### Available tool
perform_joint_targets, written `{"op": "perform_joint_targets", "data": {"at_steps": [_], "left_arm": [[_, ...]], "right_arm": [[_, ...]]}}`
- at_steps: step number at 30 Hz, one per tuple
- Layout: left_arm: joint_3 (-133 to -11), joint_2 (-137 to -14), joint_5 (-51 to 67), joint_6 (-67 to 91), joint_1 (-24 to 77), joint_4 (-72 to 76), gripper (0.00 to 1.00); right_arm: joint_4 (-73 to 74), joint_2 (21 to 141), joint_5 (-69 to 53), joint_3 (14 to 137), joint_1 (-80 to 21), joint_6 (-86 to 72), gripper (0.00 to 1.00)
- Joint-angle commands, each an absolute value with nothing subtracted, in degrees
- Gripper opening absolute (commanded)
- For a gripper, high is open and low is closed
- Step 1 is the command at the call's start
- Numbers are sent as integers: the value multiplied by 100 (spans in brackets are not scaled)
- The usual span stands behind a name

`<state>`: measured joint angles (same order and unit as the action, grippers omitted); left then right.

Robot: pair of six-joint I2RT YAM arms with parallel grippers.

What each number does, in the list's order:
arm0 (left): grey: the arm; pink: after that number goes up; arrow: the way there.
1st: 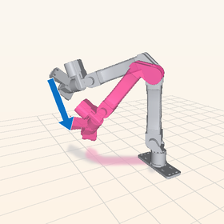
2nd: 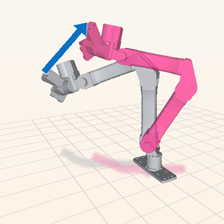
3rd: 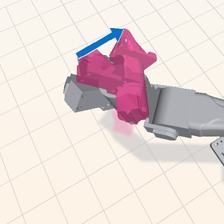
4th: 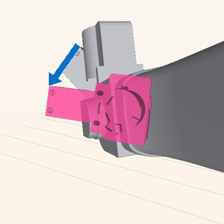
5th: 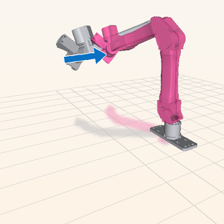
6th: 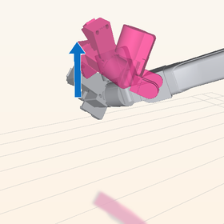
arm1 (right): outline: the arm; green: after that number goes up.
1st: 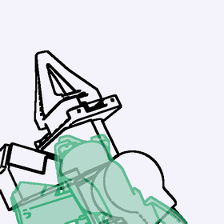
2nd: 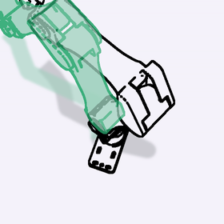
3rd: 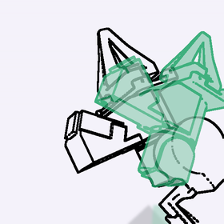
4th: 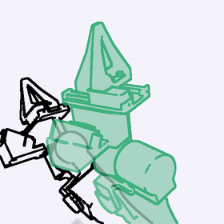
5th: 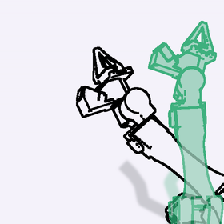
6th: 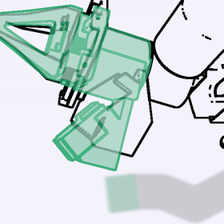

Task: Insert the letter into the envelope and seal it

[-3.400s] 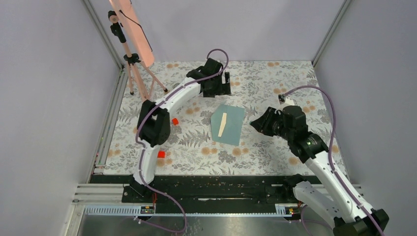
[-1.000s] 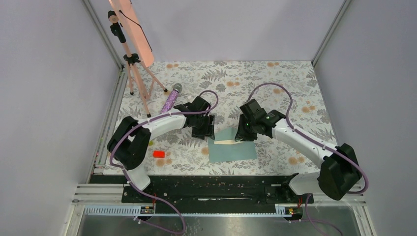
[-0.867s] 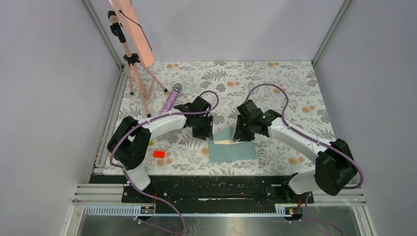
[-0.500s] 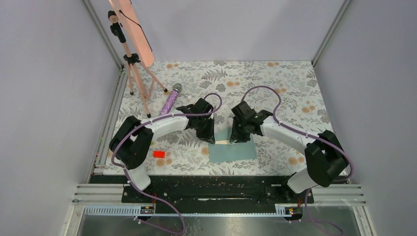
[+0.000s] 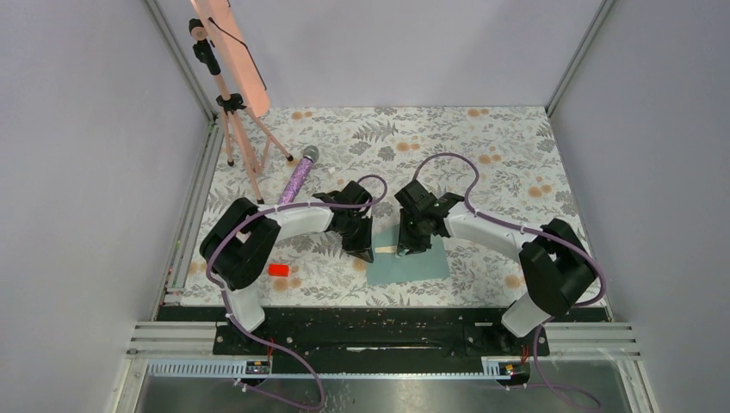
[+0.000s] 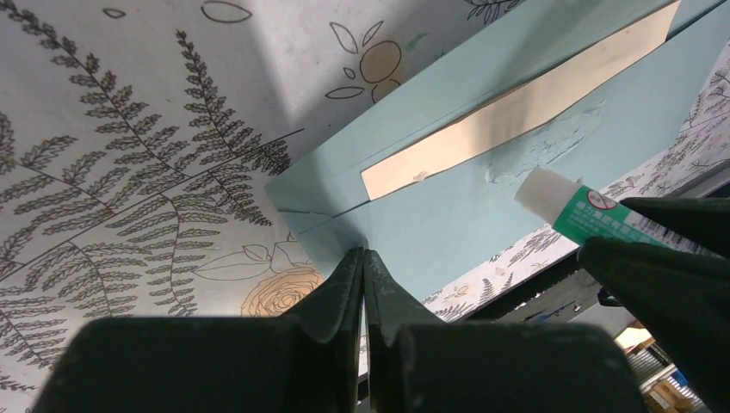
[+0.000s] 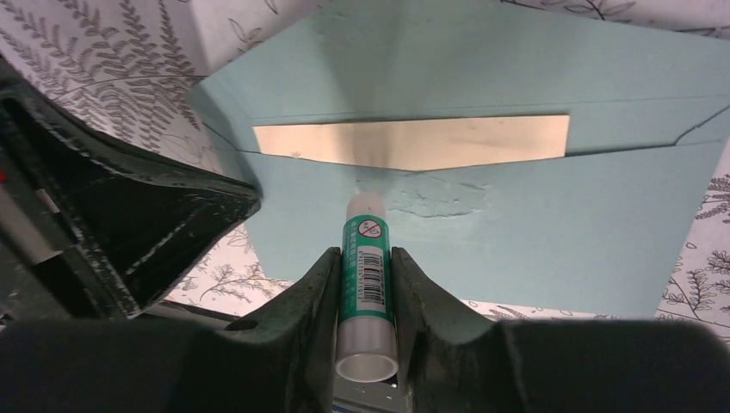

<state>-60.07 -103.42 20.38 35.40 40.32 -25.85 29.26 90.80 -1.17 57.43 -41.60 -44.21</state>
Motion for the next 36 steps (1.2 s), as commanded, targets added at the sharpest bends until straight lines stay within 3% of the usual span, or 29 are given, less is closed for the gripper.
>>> {"op": "perform_joint_targets", "data": {"at_steps": [1,10,36], "left_arm": [[-5957,-10375,1862,3570,4033,-2408,3],[-5944,-10412,1872,3564,4029,-2408,2],[-5930,-10491,1909,3517,4027,-2408,0]], "right_arm": [[3154,9192,157,6211,-4335,-4322,0],[3822,9503,816,6722,-4655,-4114,0],[4018,10042,843,7020,-4807,-3911,0]]}}
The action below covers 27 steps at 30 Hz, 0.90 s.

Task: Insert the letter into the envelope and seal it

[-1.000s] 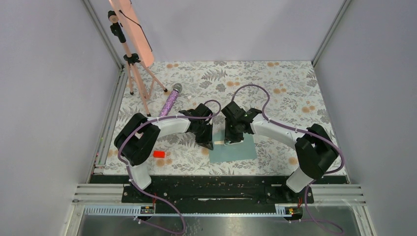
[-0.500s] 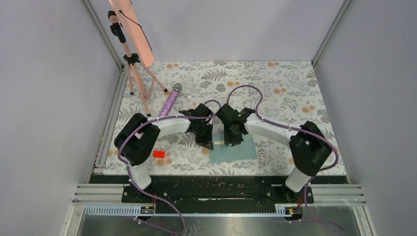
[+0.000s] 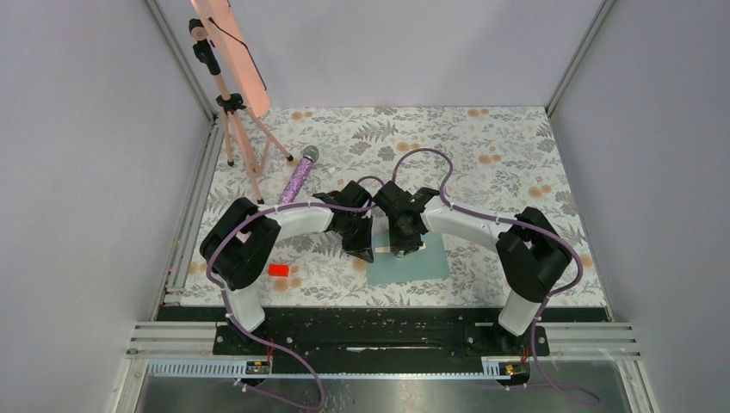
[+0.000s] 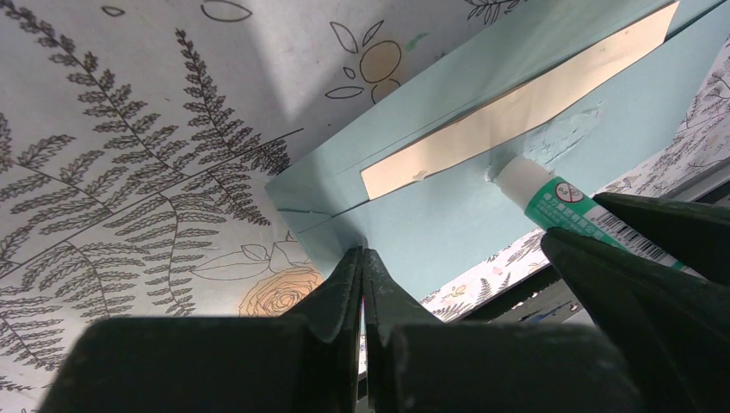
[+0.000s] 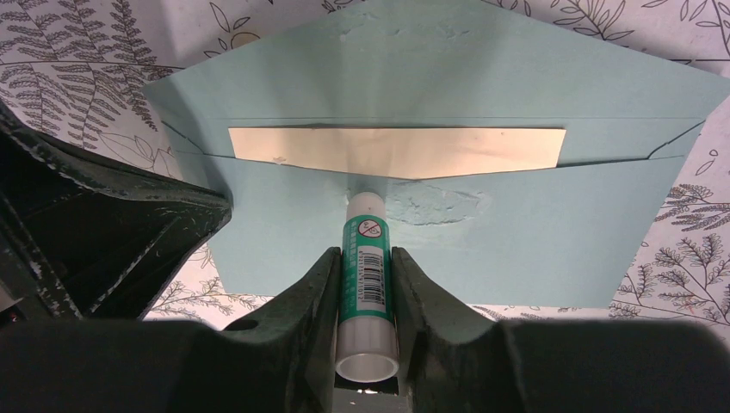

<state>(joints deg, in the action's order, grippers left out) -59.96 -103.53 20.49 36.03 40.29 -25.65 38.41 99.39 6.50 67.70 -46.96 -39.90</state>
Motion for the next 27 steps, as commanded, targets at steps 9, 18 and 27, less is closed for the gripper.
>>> {"op": "perform_joint_targets", "data": {"at_steps": [9,18,27], "left_arm": [[-5920,-10492,1916,3481,4034,-2459,0],[-5876,-10514,1910,3463,4024,-2461,0],[-5862,-10527,1938,3452,4019,-2423,0]], "right_arm": [[4245,10080,1280,6855,-4808,-3770,0],[4348,9754,1501,6421,-4791,-3785,0],[4356,9653,1607,6302,-4684,-3823,0]]}}
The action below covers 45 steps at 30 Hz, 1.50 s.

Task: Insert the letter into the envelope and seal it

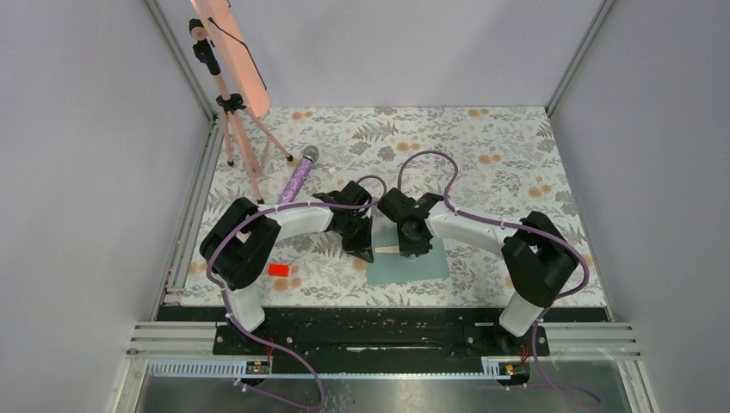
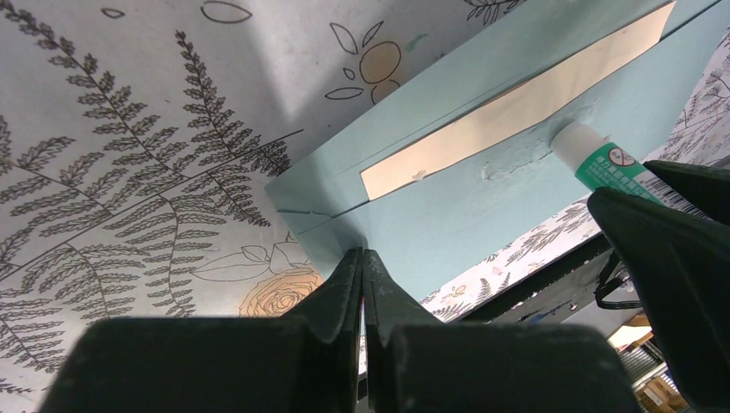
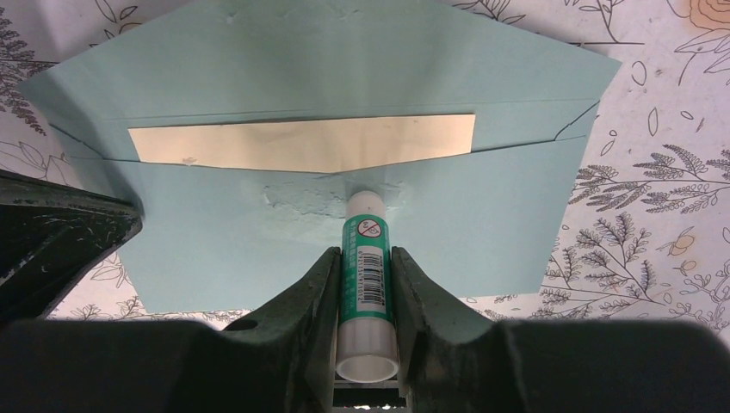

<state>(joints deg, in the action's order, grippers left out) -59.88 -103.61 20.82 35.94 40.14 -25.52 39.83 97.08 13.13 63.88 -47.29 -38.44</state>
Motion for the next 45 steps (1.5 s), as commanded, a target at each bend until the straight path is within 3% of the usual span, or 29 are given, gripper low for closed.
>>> {"op": "perform_joint_targets", "data": {"at_steps": [1,12,30,45], "left_arm": [[-5860,-10530,1946,3446,4025,-2425,0],[-5853,-10546,1966,3424,4024,-2408,0],[-5838,-10596,2040,3439,4022,-2390,0],[-5874,-10847,2891,3838,4006,-1743,0]], "right_arm": [[4320,9677,1515,6332,-4689,-3819,0],[4101,10124,904,7048,-5026,-3808,0],[4115,9506,1419,5959,-4430,-3613,0],[3854,9822,659,6587,-4593,-3866,0]]}}
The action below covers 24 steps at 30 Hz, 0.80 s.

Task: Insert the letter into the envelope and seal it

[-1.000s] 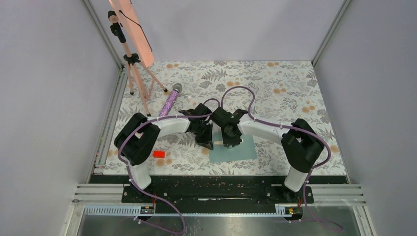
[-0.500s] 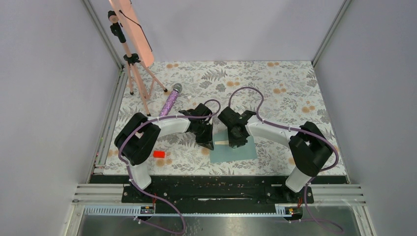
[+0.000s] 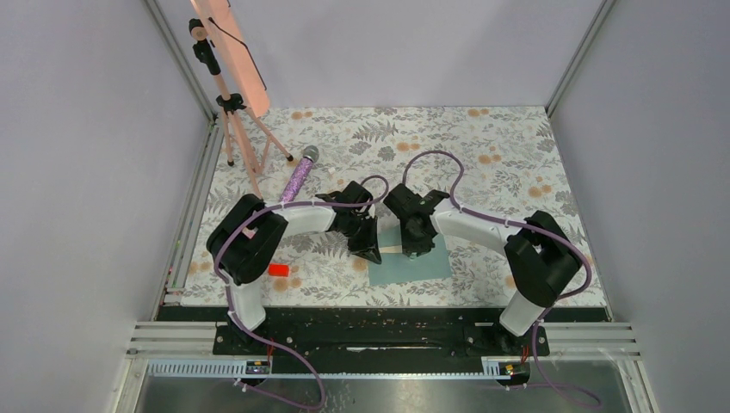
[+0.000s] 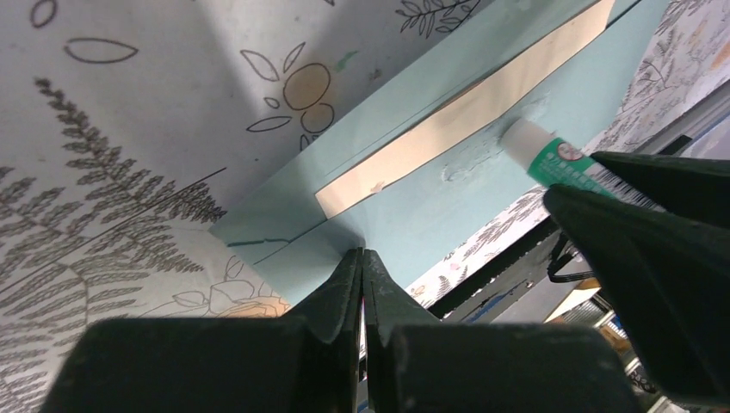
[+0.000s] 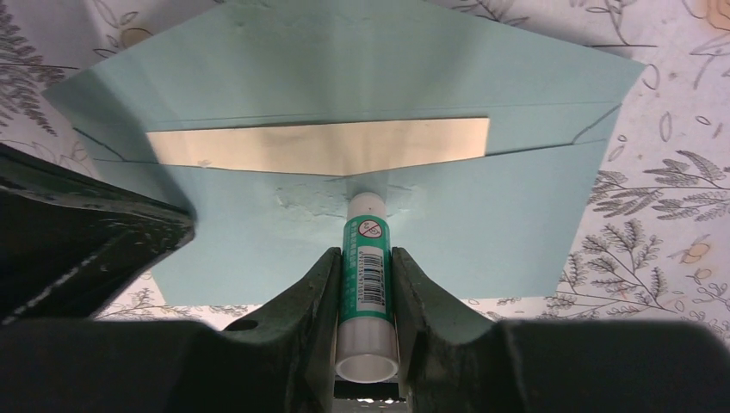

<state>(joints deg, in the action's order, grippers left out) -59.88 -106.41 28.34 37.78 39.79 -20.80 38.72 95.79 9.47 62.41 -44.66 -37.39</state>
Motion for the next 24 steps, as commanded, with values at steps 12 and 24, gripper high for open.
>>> {"op": "perform_joint_targets", "data": {"at_steps": [12,24], "left_arm": [[-5333,-10298,2854,3848,3529,-1524,0],[-4981,-10752,3260,4010,3348,-1063,0]], "right_arm": [[3825,9879,771,6340,-4551,-3924,0],[4003,9657,966,6275,-4497,-3836,0]]}}
